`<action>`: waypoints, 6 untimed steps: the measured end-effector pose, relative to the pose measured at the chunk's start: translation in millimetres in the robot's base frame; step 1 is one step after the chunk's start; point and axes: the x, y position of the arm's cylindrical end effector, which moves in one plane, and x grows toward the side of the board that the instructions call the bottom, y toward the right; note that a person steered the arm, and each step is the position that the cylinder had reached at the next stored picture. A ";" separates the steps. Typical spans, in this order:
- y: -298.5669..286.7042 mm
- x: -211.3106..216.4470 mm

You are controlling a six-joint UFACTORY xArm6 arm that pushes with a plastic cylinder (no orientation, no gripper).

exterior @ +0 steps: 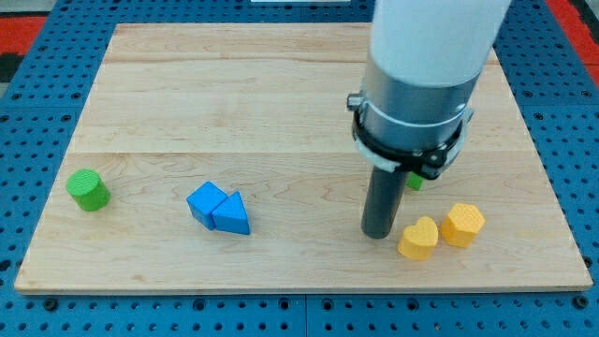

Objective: Push the yellow heart along with the yellow hexagon right a bit

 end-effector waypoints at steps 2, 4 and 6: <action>24.6 29.2; 60.2 7.2; 48.3 -18.0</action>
